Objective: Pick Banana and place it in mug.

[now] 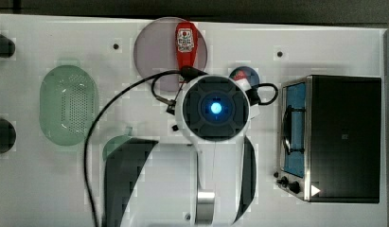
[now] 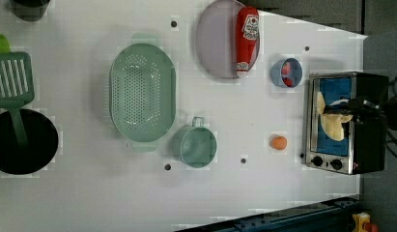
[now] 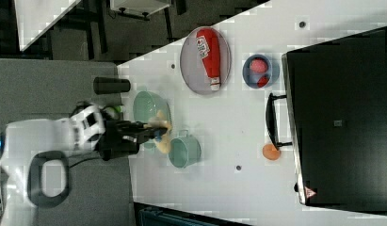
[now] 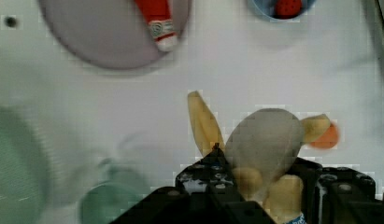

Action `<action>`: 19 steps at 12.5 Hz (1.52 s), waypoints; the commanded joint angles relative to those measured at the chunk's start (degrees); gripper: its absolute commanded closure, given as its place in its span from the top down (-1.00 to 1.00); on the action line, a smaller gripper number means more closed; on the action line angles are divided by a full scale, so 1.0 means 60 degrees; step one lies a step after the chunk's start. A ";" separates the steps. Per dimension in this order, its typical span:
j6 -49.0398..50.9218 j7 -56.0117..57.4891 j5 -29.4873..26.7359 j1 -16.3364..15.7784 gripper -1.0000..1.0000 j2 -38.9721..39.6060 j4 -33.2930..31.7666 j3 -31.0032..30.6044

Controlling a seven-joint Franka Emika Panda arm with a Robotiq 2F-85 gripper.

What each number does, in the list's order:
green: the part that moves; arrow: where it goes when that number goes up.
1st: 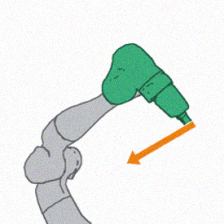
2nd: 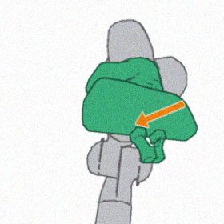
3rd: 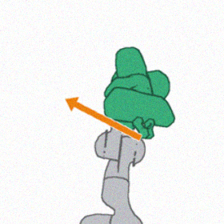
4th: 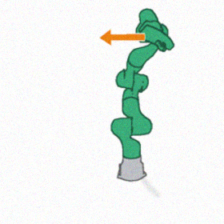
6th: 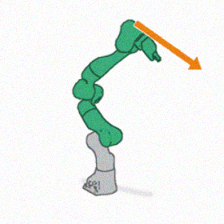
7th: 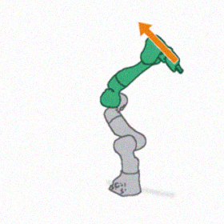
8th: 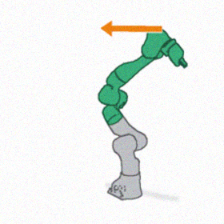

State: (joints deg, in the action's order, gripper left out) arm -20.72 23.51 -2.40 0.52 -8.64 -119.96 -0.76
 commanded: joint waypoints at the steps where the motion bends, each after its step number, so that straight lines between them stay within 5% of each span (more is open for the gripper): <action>1: 0.0447 -0.1669 -0.0683 -0.0405 -0.28 0.0503 -0.0051 -0.0893; 7: -0.0827 -0.5696 -0.0687 -0.0628 -0.28 0.0995 -0.0577 -0.2918; 15: -0.4987 -0.7044 -0.0641 -0.0648 -0.28 0.2792 -0.2333 -0.3692; 19: -0.5455 -0.7060 -0.0542 -0.0650 0.44 0.3375 -0.2334 -0.3681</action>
State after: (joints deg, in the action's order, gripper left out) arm -51.11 -16.83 -4.45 -4.64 12.93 -134.62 -23.37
